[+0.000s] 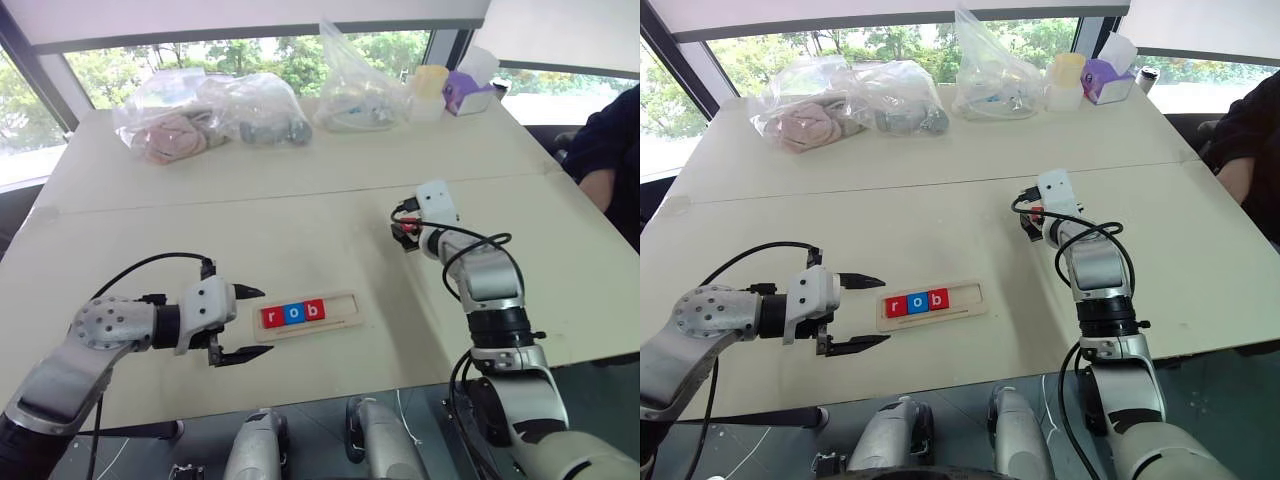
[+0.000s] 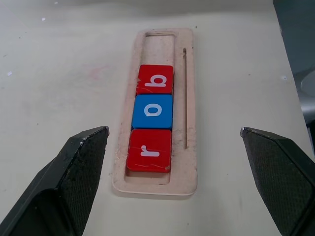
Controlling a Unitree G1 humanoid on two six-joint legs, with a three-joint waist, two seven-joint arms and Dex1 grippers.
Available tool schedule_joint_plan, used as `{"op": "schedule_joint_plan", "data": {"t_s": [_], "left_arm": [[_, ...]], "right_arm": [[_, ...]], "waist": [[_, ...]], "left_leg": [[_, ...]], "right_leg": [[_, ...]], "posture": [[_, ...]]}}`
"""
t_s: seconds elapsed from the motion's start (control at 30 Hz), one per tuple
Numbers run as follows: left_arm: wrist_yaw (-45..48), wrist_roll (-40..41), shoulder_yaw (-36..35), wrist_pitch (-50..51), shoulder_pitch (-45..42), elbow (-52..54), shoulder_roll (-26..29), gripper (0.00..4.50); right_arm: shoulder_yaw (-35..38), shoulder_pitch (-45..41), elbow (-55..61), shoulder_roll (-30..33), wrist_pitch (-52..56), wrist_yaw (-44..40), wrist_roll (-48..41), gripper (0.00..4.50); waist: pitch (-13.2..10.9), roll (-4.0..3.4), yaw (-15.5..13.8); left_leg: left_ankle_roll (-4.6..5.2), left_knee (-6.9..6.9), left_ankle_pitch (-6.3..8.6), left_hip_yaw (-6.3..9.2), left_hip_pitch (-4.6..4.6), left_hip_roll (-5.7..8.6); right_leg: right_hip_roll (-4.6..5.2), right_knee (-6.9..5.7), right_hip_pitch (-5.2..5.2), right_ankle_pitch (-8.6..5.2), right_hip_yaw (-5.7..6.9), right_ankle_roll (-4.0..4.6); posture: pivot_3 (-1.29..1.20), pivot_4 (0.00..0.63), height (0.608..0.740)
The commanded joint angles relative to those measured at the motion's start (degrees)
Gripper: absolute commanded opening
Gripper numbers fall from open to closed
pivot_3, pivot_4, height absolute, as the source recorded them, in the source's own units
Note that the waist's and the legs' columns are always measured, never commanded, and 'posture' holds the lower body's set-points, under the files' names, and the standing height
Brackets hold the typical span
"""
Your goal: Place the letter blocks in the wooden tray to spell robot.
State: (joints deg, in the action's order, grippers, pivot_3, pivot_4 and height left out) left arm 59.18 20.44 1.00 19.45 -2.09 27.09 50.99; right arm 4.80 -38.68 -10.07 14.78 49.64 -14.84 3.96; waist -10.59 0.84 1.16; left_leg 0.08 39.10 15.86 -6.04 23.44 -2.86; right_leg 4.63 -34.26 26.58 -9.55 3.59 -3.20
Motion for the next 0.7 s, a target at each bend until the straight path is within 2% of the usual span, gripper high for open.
{"op": "schedule_joint_plan", "data": {"t_s": [0.03, 0.27, 0.37, 0.47, 0.5, 0.63, 0.7], "left_arm": [[0.2, -0.1, -0.6, -0.8, -0.2, 0.4, 0.0, 4.50], [0.1, -0.5, -0.8, -0.8, -0.4, 0.4, -0.1, 4.50], [0.0, -0.5, -0.8, -0.6, -0.3, 0.7, -0.1, 4.50], [-0.1, -0.6, -0.7, -0.5, -0.5, 0.7, -0.3, 4.50], [-0.2, -0.6, -0.7, -0.5, -0.5, 0.7, -0.3, 4.50], [0.1, -0.5, -0.6, -0.6, -0.3, 0.7, -0.3, 4.50], [0.3, -0.4, -0.6, -0.6, -0.3, 0.7, -0.3, 4.50]], "right_arm": [[3.0, -2.2, -2.4, -1.1, 0.3, 2.9, -2.1, 4.00], [5.4, -4.0, -7.4, -2.4, 0.9, 5.5, -5.4, 4.00], [5.4, -4.3, -7.8, -2.4, 0.9, 6.2, -6.1, 3.16], [5.0, -4.3, -6.9, -2.5, 1.5, 6.5, -6.6, 1.54], [4.8, -4.1, -6.4, -2.4, 1.9, 6.5, -6.7, 1.16], [1.3, -0.9, 4.8, 0.2, 7.5, 2.8, -7.9, 1.17], [-0.5, 3.4, 15.2, 2.7, 11.0, -0.3, -9.6, 1.17]], "waist": [[0.0, 0.00, 0.0], [0.0, -0.01, 0.0], [0.0, -0.01, 0.0], [0.0, -0.01, 0.0], [0.0, -0.01, 0.0], [0.0, -0.02, -0.1], [0.0, -0.04, -0.3]], "left_leg": [[0.00, 0.00, 0.00, 0.00, 0.00, 0.00], [0.00, 0.00, 0.00, 0.03, -0.02, 0.00], [0.01, 0.01, 0.00, 0.03, -0.03, 0.00], [0.01, 0.00, 0.00, 0.04, -0.03, 0.00], [0.01, 0.00, 0.00, 0.04, -0.03, 0.00], [0.01, -0.01, 0.00, 0.06, -0.01, 0.00], [0.01, -0.03, 0.00, 0.06, 0.01, 0.00]], "right_leg": [[0.00, 0.01, 0.00, 0.00, 0.00, 0.00], [0.00, 0.00, -0.03, 0.00, 0.00, 0.00], [0.00, 0.01, -0.05, 0.00, 0.00, 0.00], [0.00, 0.01, -0.05, 0.00, 0.00, 0.00], [0.00, 0.01, -0.05, 0.00, 0.00, 0.00], [0.00, 0.01, -0.04, -0.01, 0.00, -0.01], [0.00, 0.02, -0.01, -0.02, 0.00, -0.02]], "posture": [[0.00, 0.150, 0.740], [0.00, 0.150, 0.740], [0.00, 0.150, 0.740], [0.00, 0.150, 0.740], [0.00, 0.150, 0.740], [0.00, 0.150, 0.740], [0.00, 0.150, 0.740]]}}
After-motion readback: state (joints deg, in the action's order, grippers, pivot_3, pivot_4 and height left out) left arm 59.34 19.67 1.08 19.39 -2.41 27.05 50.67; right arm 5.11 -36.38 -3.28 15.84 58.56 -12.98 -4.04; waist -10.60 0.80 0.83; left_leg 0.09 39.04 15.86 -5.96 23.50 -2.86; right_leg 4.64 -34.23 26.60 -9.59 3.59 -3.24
